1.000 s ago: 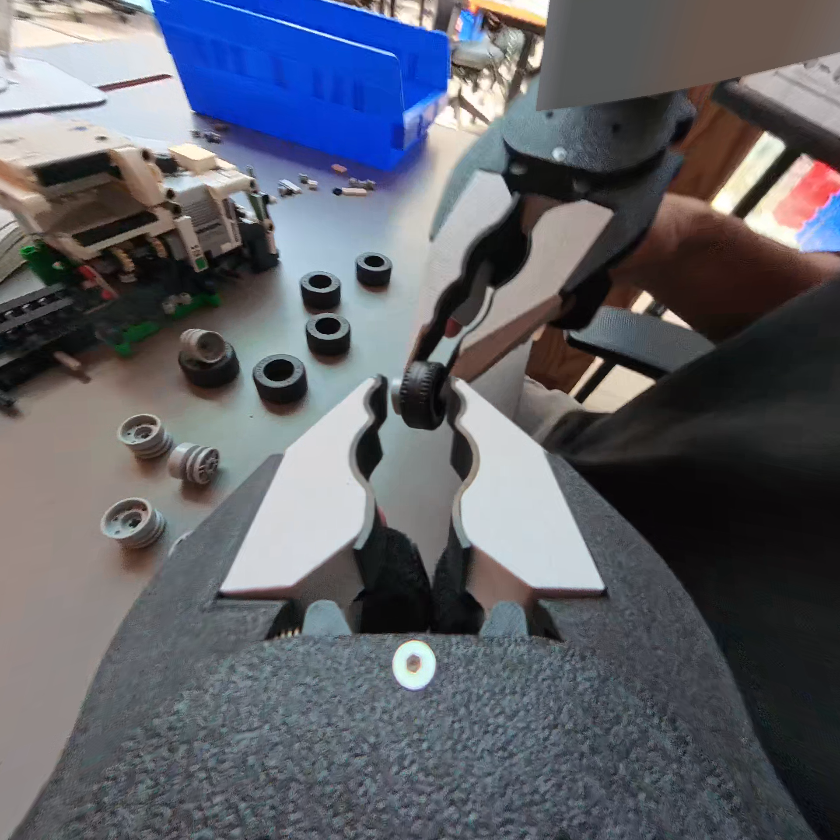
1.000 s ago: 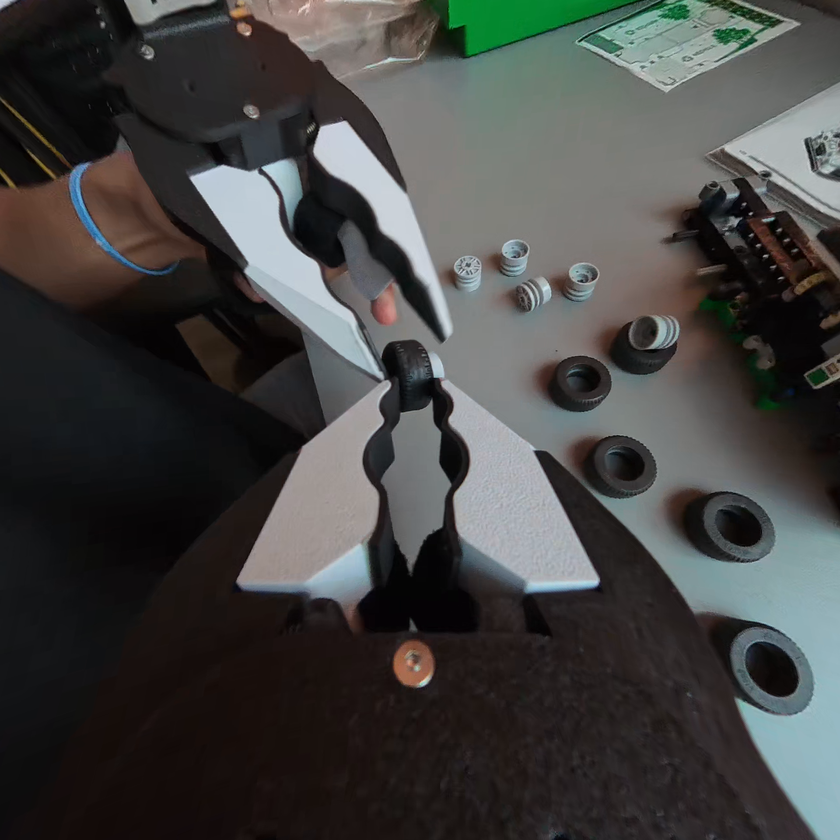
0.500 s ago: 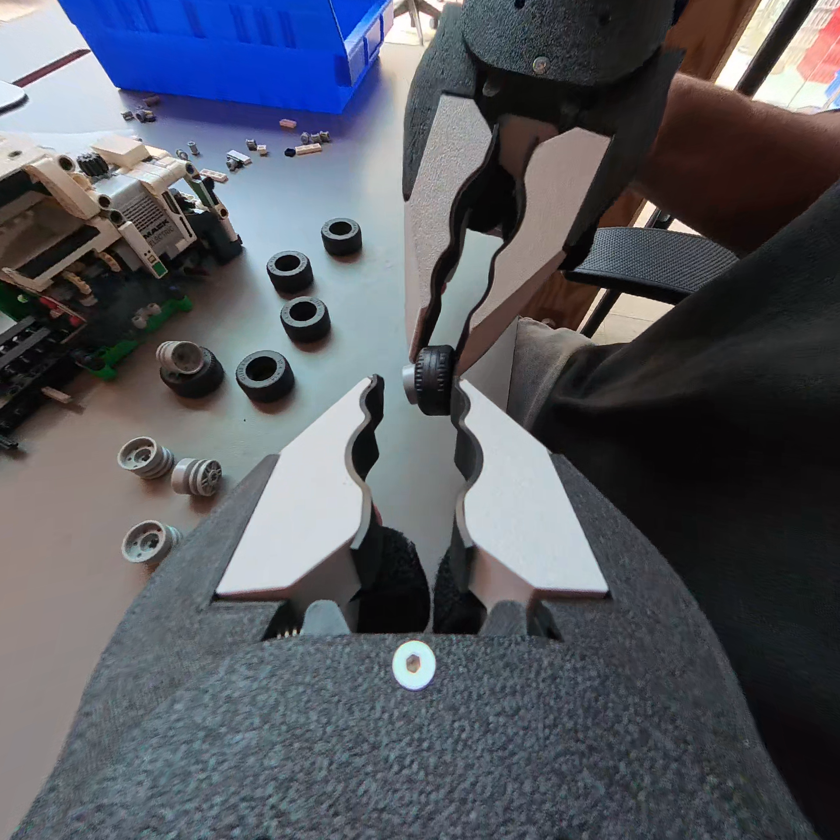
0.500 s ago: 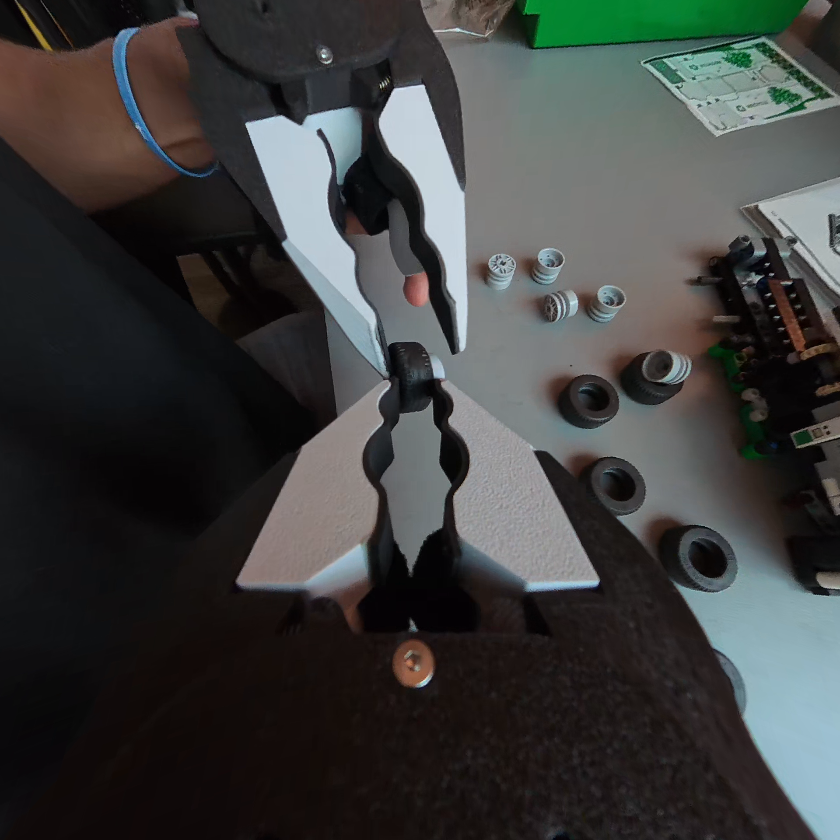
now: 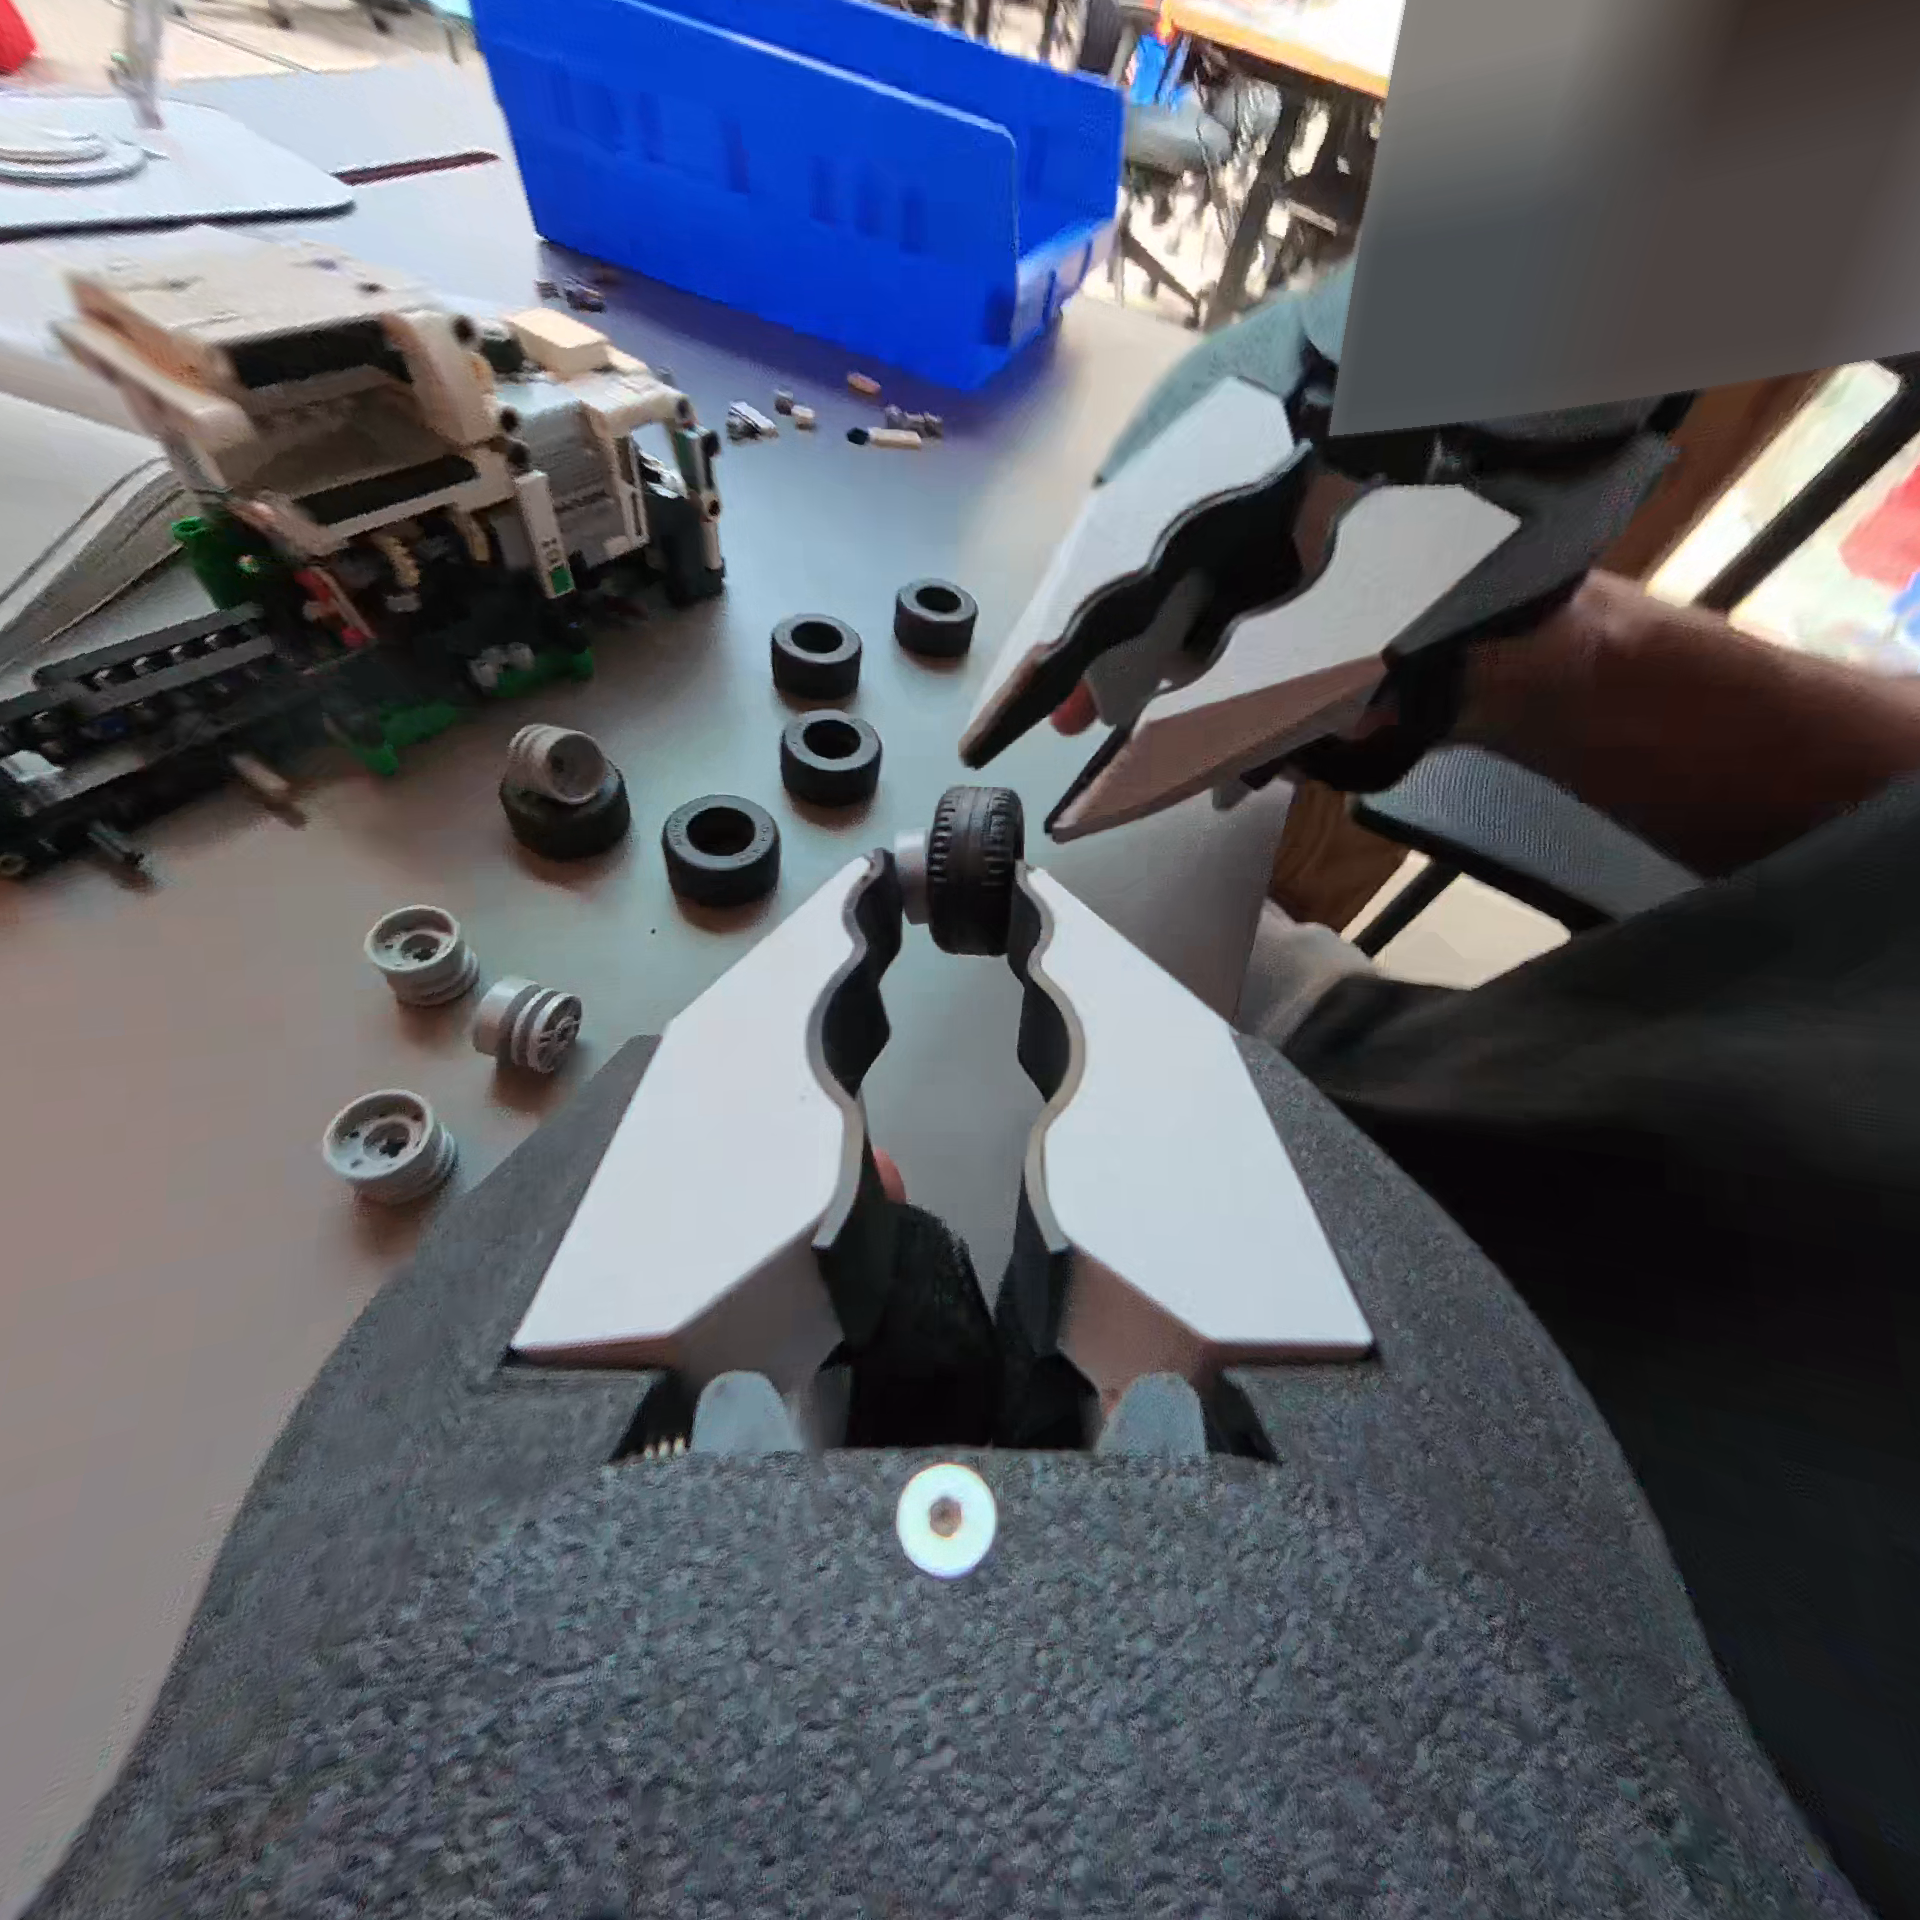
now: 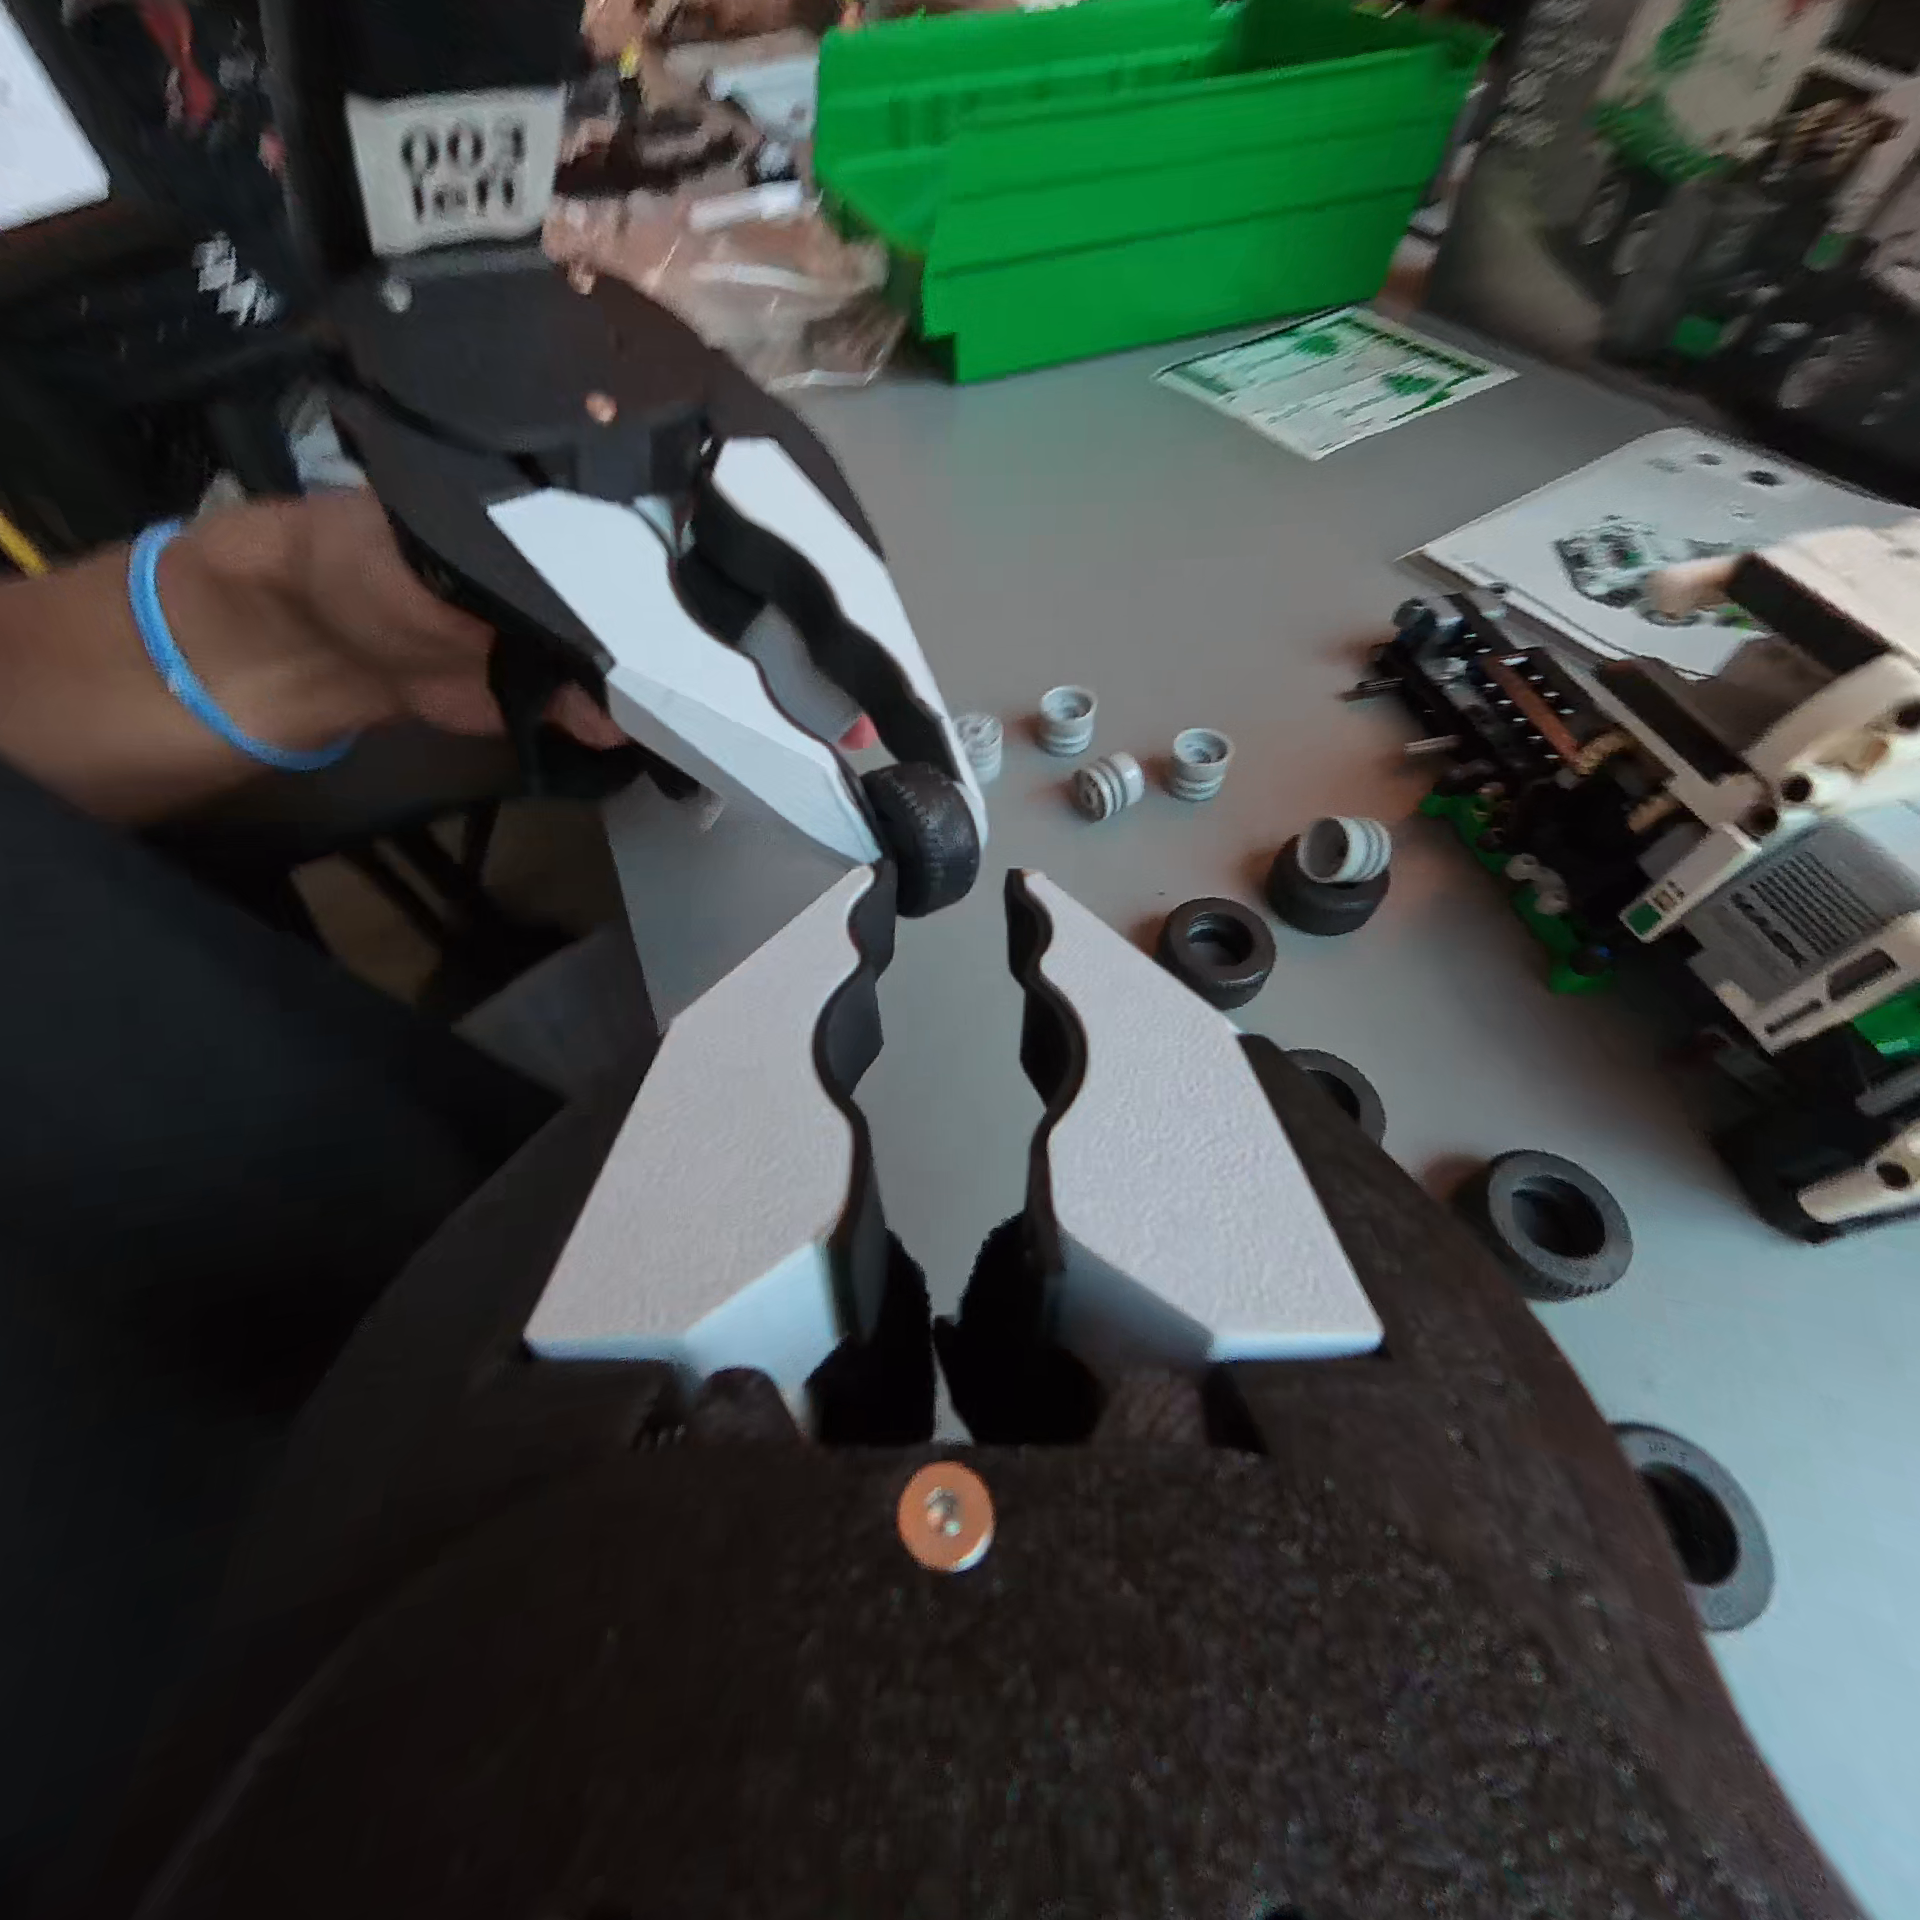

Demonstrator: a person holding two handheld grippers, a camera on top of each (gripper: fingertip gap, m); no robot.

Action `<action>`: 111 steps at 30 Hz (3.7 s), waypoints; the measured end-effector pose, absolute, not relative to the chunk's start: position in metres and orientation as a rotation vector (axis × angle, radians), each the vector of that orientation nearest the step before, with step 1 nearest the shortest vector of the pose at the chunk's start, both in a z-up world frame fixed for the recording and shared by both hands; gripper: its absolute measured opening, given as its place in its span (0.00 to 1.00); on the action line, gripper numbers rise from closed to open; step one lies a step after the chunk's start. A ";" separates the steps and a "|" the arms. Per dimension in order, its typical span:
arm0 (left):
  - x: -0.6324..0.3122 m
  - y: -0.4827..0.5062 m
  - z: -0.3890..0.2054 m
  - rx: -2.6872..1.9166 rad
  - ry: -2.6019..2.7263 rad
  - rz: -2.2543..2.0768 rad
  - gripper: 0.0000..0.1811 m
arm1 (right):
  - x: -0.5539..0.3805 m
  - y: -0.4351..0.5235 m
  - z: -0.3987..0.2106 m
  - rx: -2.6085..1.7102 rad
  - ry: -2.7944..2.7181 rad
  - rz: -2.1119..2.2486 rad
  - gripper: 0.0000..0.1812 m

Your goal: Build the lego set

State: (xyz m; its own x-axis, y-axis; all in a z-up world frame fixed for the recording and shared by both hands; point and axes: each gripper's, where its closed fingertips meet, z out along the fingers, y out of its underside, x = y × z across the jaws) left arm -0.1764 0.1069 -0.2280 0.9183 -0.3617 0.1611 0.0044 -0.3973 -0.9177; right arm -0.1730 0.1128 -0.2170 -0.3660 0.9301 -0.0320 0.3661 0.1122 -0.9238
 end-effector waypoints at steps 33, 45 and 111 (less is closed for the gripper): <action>-0.176 0.104 -0.216 -2.007 0.492 -0.104 0.13 | -0.176 0.107 -0.210 -1.247 -1.679 1.101 0.03; -0.179 0.109 -0.220 -1.987 0.450 -0.140 0.11 | -0.179 0.115 -0.213 -1.380 -1.535 1.246 0.03; -0.160 0.105 -0.176 -1.646 0.230 -0.884 0.10 | -0.175 0.101 -0.170 -1.373 -1.392 2.211 0.10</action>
State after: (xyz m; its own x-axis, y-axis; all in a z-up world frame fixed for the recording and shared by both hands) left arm -0.1602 0.1047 -0.1757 0.6922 -0.5868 0.4201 0.3076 -0.2868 -0.9073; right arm -0.1748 0.1007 -0.1700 -0.5532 0.5762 -0.6016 0.2933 -0.5412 -0.7881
